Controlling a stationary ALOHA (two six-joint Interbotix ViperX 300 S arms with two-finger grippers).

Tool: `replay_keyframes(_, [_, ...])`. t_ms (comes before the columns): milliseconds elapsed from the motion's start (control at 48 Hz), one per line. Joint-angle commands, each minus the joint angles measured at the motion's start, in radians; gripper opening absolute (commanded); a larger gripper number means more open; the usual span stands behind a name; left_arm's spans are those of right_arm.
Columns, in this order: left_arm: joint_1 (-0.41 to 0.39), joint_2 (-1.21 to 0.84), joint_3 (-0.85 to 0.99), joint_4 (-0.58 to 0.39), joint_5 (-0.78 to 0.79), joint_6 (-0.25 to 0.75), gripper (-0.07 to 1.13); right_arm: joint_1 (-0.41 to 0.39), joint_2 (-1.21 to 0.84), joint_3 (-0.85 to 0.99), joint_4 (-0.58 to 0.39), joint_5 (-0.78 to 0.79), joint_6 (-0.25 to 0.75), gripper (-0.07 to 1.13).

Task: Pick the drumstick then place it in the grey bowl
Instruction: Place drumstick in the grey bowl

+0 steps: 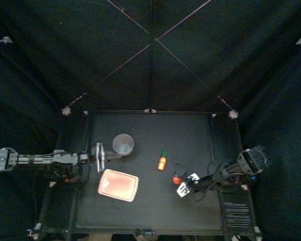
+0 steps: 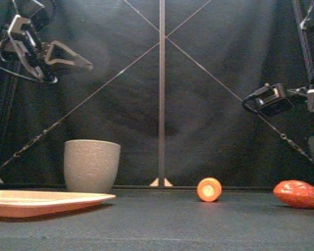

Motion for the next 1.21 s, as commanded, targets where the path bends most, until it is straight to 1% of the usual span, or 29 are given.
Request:
replay_keyframes(21, [0.005,0.000,-0.014,0.002,-0.012,0.002,-0.03,-0.008,-0.028,-0.031,-0.032,0.005,-0.006,0.51])
replay_keyframes(83, [0.005,0.000,-0.015,0.002,-0.012,0.002,-0.03,-0.023,-0.043,-0.049,-0.086,0.012,-0.009,0.51])
replay_keyframes(188, [0.005,0.000,-0.017,0.002,-0.012,0.002,-0.03,-0.057,-0.084,-0.086,-0.202,0.025,-0.012,0.51])
replay_keyframes(292, [0.005,0.000,-0.017,0.002,-0.011,0.002,-0.03,-0.124,-0.141,-0.117,-0.379,0.018,-0.011,0.51])
replay_keyframes(396, [0.005,0.000,-0.018,0.002,-0.012,0.002,-0.03,-0.210,-0.179,-0.143,-0.551,-0.015,-0.009,0.51])
replay_keyframes(479, [0.005,0.000,-0.018,0.002,-0.025,0.002,-0.03,-0.299,-0.189,-0.167,-0.678,-0.080,-0.008,0.51])
replay_keyframes(542, [0.005,0.000,-0.018,0.002,-0.037,0.002,-0.03,-0.370,-0.183,-0.192,-0.753,-0.147,-0.005,0.51])
replay_keyframes(625, [0.005,0.000,-0.017,0.002,-0.043,0.002,-0.03,-0.469,-0.150,-0.235,-0.828,-0.265,-0.002,0.51])
replay_keyframes(729, [0.005,0.000,-0.014,0.002,-0.044,0.000,-0.03,-0.548,-0.087,-0.298,-0.859,-0.391,-0.006,0.51])
replay_keyframes(875, [0.005,0.000,-0.012,0.002,-0.044,0.002,-0.03,-0.606,0.037,-0.413,-0.902,-0.520,-0.009,0.51])
replay_keyframes(1042, [0.003,0.000,-0.011,0.002,-0.044,0.000,-0.03,-0.621,0.169,-0.549,-0.960,-0.597,-0.011,0.51])
replay_keyframes(1208, [0.000,0.000,-0.008,0.003,-0.044,0.002,-0.03,-0.624,0.264,-0.670,-1.008,-0.638,-0.011,0.51])
